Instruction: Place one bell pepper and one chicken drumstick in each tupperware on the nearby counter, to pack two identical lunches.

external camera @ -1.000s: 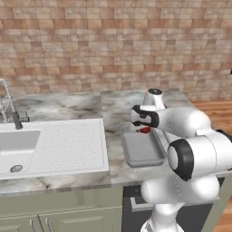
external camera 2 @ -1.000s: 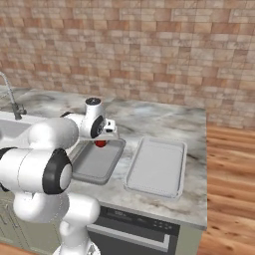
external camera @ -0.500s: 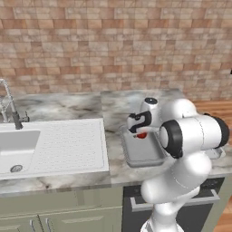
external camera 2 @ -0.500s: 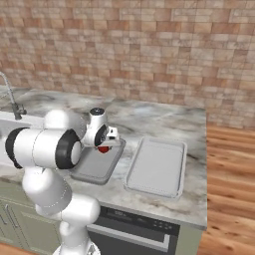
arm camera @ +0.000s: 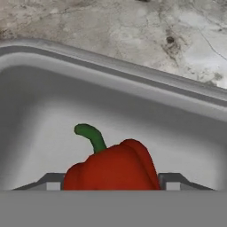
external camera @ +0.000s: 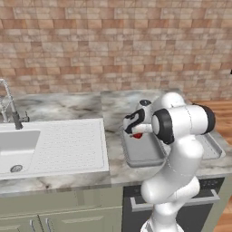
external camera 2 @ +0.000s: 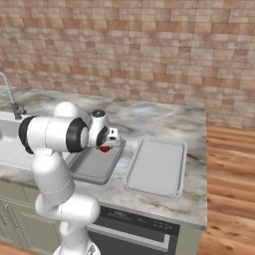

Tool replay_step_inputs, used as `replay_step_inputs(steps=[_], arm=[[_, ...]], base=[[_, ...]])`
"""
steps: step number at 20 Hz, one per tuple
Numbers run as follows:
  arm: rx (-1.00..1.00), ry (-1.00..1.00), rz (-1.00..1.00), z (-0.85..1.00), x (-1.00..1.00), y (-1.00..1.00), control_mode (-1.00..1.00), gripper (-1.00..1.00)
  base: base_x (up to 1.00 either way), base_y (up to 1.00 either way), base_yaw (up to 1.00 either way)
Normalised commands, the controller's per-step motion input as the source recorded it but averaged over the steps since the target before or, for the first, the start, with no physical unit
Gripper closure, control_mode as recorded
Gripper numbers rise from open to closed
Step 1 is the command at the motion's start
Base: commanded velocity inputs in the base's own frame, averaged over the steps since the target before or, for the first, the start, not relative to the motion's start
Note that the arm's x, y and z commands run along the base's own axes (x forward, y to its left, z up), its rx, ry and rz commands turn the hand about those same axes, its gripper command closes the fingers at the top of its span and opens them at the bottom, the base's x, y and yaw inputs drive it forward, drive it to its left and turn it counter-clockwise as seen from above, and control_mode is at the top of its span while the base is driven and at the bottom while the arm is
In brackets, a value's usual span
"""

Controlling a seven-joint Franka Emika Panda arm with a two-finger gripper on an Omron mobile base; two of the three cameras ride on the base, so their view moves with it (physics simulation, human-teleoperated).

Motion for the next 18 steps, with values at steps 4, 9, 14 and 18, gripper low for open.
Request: replay_step_inputs(steps=[4, 9, 14, 18], arm=[[0.00, 0.01, 0.00, 0.27, -0.24, -0.09, -1.00, -1.00], [0.00, 0.00, 0.00, 0.48, -0.07, -0.01, -1.00, -1.00], [0.00, 0.03, 0.00, 0.93, -0.75, -0.10, -1.00, -1.00], [0.00, -0.02, 0.00, 0.85, -1.00, -0.37, -1.00, -1.00]], base=[[0.00, 0.00, 0.00], [0.00, 0.00, 0.00], [0.00, 0.00, 0.00], [0.00, 0.00, 0.00]])
